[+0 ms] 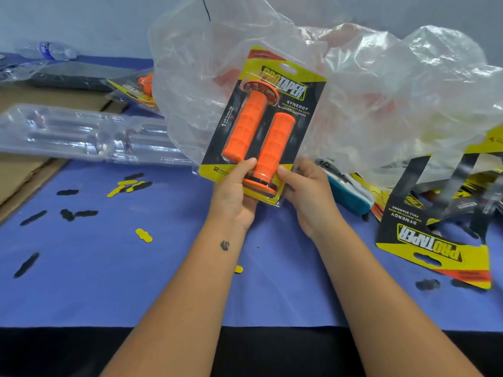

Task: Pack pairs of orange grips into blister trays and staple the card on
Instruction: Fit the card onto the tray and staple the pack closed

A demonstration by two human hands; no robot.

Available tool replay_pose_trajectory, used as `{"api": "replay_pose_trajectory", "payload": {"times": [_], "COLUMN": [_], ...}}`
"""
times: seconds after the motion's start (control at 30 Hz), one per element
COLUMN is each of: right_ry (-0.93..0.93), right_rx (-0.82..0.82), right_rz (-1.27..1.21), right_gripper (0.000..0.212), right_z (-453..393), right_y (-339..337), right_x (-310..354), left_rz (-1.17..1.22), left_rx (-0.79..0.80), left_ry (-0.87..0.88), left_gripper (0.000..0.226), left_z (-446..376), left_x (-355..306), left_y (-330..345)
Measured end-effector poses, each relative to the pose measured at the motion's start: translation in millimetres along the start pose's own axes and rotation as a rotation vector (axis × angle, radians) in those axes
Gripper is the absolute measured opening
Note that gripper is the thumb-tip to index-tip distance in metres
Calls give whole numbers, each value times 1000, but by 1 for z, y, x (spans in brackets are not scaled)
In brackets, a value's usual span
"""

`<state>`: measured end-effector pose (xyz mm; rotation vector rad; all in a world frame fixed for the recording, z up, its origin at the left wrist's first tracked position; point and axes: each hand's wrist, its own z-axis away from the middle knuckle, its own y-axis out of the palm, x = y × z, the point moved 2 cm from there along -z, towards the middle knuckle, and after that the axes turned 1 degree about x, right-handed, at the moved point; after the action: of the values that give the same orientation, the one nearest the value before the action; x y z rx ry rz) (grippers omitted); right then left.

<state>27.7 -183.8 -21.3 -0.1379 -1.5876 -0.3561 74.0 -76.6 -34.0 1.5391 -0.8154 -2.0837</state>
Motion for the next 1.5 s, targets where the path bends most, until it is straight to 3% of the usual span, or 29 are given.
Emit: {"api": "replay_pose_trajectory", "payload": {"times": [0.1,0.2,0.33,0.5,0.7,1.0,1.07,1.2,1.27,1.33,1.43,1.5], "right_ry": [-93,-320,-457,-231,-22,167,173,176,146,108,82,137], "right_rx": [-82,-227,-448,-558,-364,-295,-256,-61,20,50,56,91], "right_rz": [139,550,695,1056,1370,1084,787,-93,-366,-341,-255,-348], "right_gripper": [26,15,23,28,42,45,43,40,46,47,27,39], "right_z": [0,2,2,-3,0,-2,-3,-2,0,2,3,1], "right_y": [1,-4,-21,-49,-43,-48,-48,-42,-35,-26,-20,-18], "right_x": [-2,2,16,21,22,25,26,25,23,20,16,14], "left_rz": [2,7,31,92,129,121,114,124,140,175,257,279], "left_rx": [-1,-5,12,52,79,67,60,56,68,94,135,151], "left_ry": [28,53,38,42,61,61,56,52,45,30,-8,-20], "left_gripper": [5,6,5,9,8,6,6,6,6,6,7,8], "left_z": [-1,-3,-2,0,2,2,2,1,1,1,5,7], "left_x": [-6,-14,-18,-21,-19,-20,-19,-19,-19,-20,-21,-21], "left_y": [-5,-11,-14,-13,-13,-13,-13,-13,-12,-12,-12,-11]}}
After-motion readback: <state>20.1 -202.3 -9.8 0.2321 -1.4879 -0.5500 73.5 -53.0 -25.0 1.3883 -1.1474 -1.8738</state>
